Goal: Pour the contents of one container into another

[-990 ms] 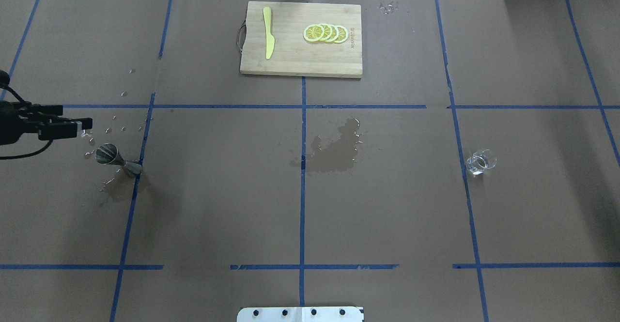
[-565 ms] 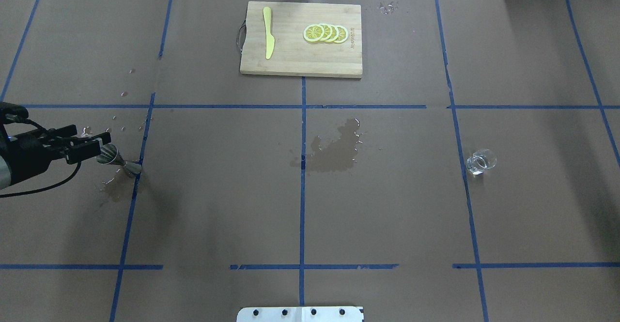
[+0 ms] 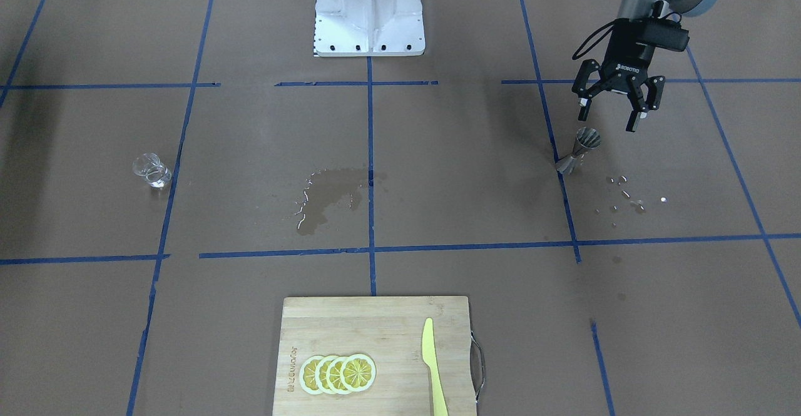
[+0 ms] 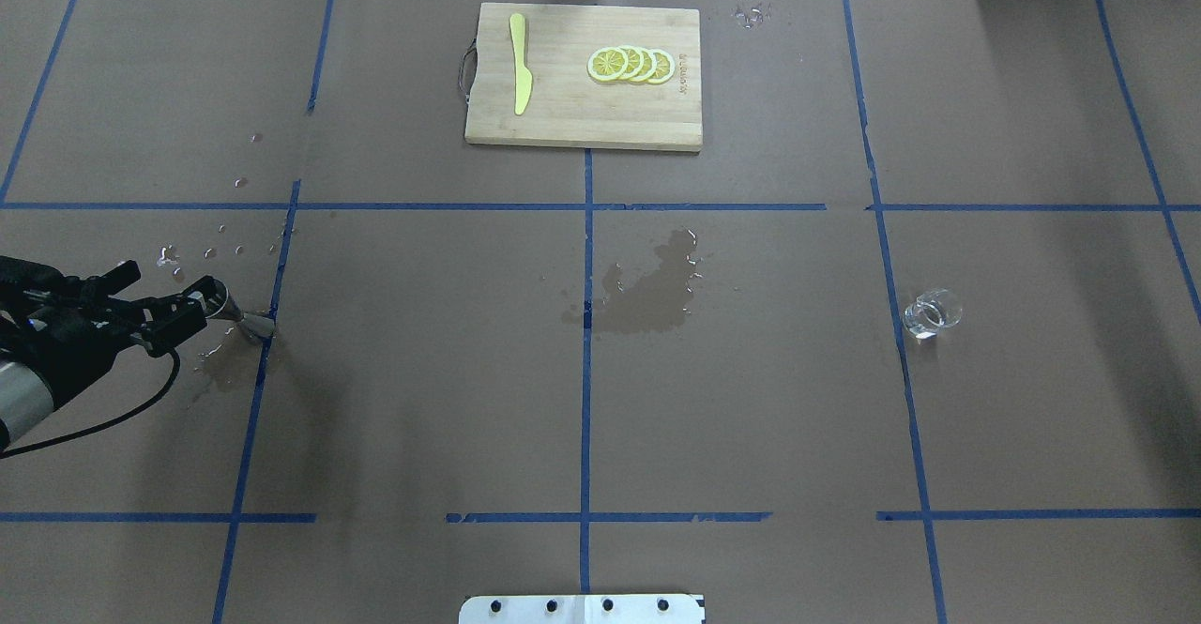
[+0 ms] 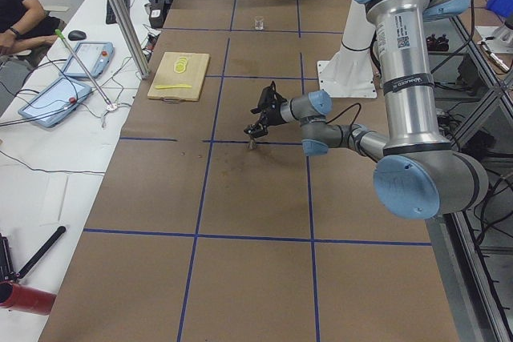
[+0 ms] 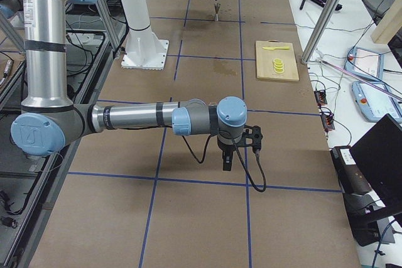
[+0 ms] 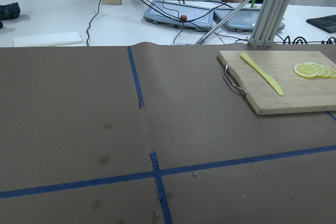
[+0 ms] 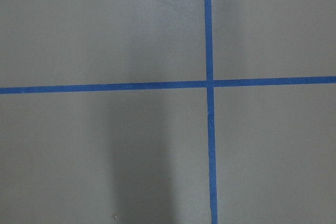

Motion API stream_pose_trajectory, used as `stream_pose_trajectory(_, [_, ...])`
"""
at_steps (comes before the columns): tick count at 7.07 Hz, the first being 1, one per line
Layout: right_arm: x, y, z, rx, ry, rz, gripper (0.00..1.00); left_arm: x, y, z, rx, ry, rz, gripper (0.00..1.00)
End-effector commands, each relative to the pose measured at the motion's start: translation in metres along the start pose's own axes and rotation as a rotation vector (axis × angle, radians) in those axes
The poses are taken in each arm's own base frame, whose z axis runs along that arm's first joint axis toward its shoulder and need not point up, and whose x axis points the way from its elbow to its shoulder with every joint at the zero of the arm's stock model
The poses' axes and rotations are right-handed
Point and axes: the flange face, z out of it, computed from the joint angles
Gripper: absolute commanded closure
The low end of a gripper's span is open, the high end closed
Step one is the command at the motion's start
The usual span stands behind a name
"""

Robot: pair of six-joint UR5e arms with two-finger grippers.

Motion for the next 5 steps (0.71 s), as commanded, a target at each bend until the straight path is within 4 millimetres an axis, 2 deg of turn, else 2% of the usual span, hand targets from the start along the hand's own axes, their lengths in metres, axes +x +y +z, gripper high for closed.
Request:
stream_pose_trajectory(1, [-0.001, 0.002, -0.001, 0.002, -0.002, -0.003, 0.00, 0.017, 0.048, -0.003, 0.040, -0.073, 0.012, 0.01])
stream_pose_trajectory(4, [-0.001, 0.004, -0.002, 0.002, -0.002, -0.003, 0.00, 0.012, 0.086, 0.003, 0.080, -0.115, -0.013, 0.01])
stream_pose_trajectory(5, [-0.002, 0.004, -0.002, 0.003, -0.002, -0.004, 0.00, 0.016, 0.096, 0.014, 0.098, -0.121, -0.046, 0.01])
